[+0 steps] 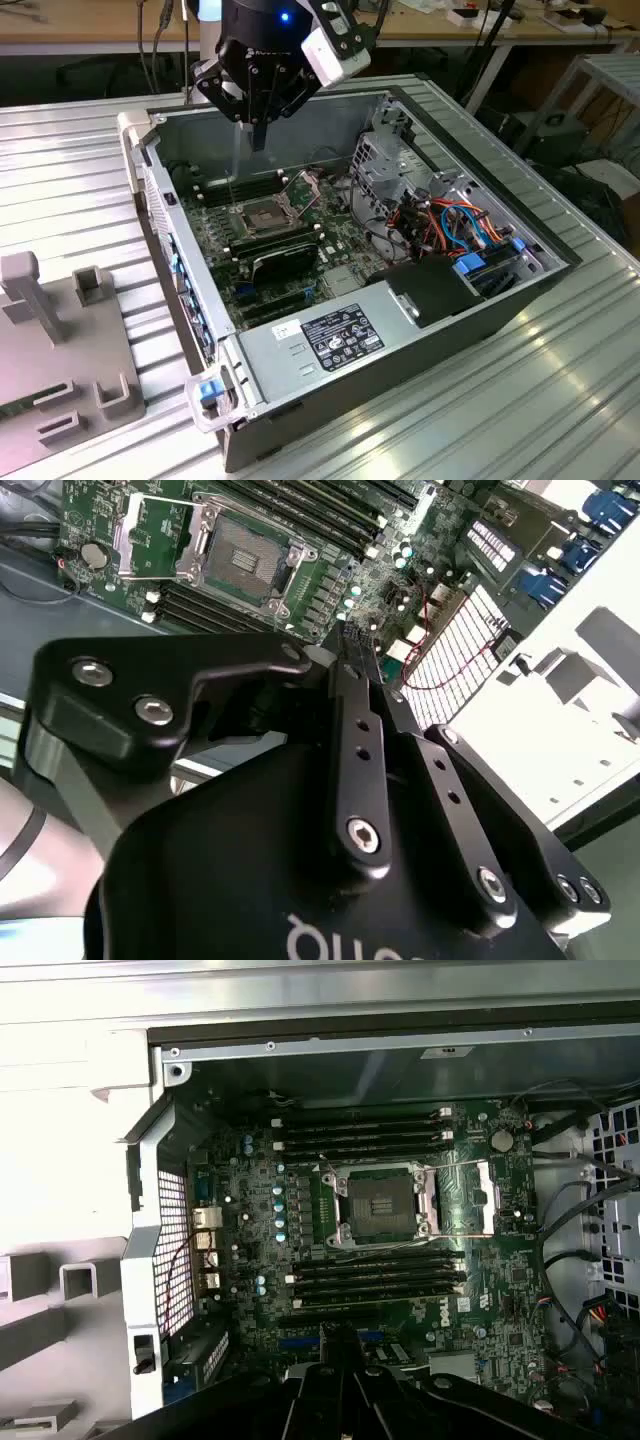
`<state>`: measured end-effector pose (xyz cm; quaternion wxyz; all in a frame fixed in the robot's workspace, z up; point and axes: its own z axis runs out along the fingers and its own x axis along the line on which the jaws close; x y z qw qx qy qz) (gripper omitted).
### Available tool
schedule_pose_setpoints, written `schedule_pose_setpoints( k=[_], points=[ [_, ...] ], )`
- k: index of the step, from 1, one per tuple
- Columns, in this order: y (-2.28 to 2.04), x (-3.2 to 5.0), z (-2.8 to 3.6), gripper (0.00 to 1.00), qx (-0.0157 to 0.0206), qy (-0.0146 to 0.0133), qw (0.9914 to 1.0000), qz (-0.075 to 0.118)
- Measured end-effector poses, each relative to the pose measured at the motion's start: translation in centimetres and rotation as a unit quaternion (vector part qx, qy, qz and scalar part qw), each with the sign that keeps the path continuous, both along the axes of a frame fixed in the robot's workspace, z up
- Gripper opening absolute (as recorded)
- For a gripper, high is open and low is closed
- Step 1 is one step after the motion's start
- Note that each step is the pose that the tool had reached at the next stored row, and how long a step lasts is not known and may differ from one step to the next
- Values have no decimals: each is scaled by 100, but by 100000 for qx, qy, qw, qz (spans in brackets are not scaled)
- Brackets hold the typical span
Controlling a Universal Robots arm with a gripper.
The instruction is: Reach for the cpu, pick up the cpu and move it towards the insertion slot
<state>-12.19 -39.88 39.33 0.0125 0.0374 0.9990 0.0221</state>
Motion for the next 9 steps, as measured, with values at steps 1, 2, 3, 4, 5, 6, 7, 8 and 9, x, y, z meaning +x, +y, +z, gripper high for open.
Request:
schedule_pose_setpoints(
  k=[1, 2, 3, 4, 5, 6, 7, 8, 9],
  points=[
    [0, 0, 0, 11, -1, -2, 100000, -2],
    [0, 0, 0, 11, 0, -3, 100000, -1],
    [0, 0, 0, 11, 2, -1, 100000, -2],
    [0, 0, 0, 11, 3, -3, 100000, 3],
    [0, -3, -1, 11, 5, -5, 100000, -5],
    [0, -8, -1, 11, 5, -7, 100000, -13],
    [0, -14, -1, 11, 9, -5, 100000, -9],
    [0, -19, -1, 11, 8, -4, 100000, -3],
    [0, -22, -1, 11, 6, -2, 100000, -5]
  ],
)
